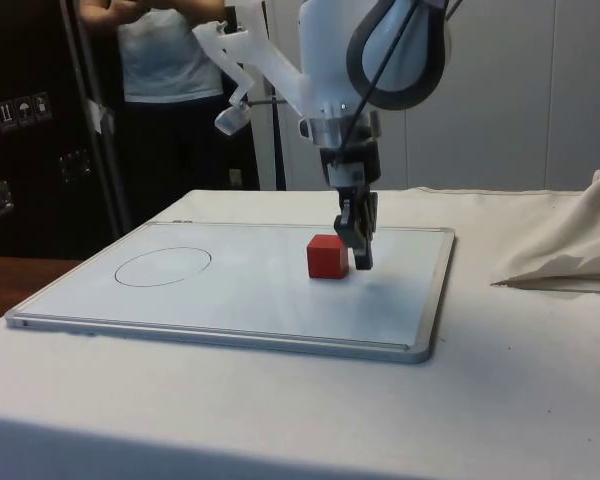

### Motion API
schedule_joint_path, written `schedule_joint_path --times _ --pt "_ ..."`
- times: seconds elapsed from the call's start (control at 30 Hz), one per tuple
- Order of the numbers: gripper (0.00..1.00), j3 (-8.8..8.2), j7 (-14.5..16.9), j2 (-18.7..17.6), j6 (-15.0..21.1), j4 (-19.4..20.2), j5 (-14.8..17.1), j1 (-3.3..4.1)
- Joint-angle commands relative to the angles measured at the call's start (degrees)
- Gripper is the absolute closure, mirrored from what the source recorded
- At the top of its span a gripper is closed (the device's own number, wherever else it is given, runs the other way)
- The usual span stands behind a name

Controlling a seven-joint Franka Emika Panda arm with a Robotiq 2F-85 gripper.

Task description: Push the cube into the marked area.

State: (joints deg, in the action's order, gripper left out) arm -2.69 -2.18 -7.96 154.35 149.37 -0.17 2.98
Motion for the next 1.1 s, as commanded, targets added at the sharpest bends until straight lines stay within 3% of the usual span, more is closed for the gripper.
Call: schedule_joint_path --times 0.0,0.2,0.33,0.5,1.07 --pt "1.00 0.17 0.5 -0.1 0.6 0.1 0.3 -0.06" --pt "1.00 -0.80 1.8 0.1 0.7 0.2 -0.5 -0.29" --pt "1.00 -2.29 3.4 0.6 0.6 0.4 -0.9 -0.17" --pt "1.00 -2.92 4.4 0.6 0.6 0.3 -0.9 -0.06" --pt "1.00 -2.81 6.8 -1.5 0.2 -2.5 -0.4 0.00"
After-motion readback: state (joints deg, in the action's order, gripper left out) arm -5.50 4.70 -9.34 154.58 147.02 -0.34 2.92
